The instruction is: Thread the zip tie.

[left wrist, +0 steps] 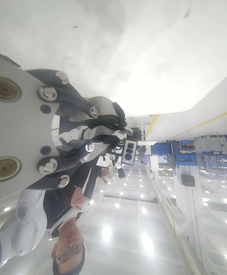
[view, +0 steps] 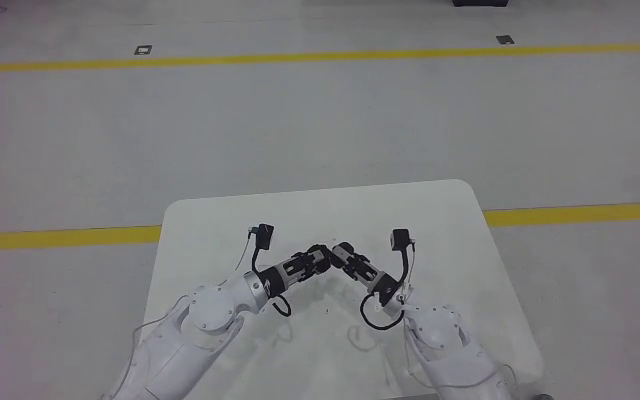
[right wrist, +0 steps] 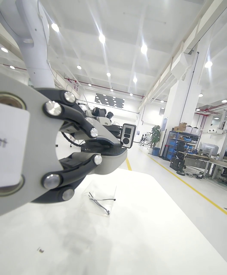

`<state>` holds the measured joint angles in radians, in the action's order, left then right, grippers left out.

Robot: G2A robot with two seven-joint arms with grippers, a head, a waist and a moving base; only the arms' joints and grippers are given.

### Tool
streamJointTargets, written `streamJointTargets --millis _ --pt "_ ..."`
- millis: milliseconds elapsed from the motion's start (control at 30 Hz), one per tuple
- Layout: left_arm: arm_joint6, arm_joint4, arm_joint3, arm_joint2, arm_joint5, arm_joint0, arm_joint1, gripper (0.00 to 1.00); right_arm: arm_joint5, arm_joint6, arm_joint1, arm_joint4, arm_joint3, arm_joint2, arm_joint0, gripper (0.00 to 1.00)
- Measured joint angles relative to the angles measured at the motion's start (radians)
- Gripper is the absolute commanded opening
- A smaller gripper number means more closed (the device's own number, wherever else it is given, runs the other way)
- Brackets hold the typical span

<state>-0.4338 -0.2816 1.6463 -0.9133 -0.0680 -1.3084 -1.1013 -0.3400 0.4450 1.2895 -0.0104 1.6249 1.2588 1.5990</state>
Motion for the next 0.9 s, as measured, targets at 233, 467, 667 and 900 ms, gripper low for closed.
streamJointTargets --millis 233,467,667,900 --pt "-0.005 0.001 0.003 -0.006 0.001 -0.006 0.0 0.07 0.0 -0.006 -0.004 0.0 0.003 -0.005 0.001 0.0" --pt "-0.008 0.001 0.002 -0.009 0.002 -0.01 0.0 0.0 0.0 -0.012 -0.008 0.001 0.005 -0.008 0.006 0.0" --pt "-0.012 0.001 0.001 -0.01 0.001 -0.012 0.0 0.0 0.0 -0.017 -0.011 0.003 0.006 -0.011 0.007 0.94" --pt "-0.009 0.014 -0.005 -0.015 0.0 -0.01 -0.001 0.0 0.0 -0.024 -0.016 0.018 -0.003 0.006 0.012 1.0"
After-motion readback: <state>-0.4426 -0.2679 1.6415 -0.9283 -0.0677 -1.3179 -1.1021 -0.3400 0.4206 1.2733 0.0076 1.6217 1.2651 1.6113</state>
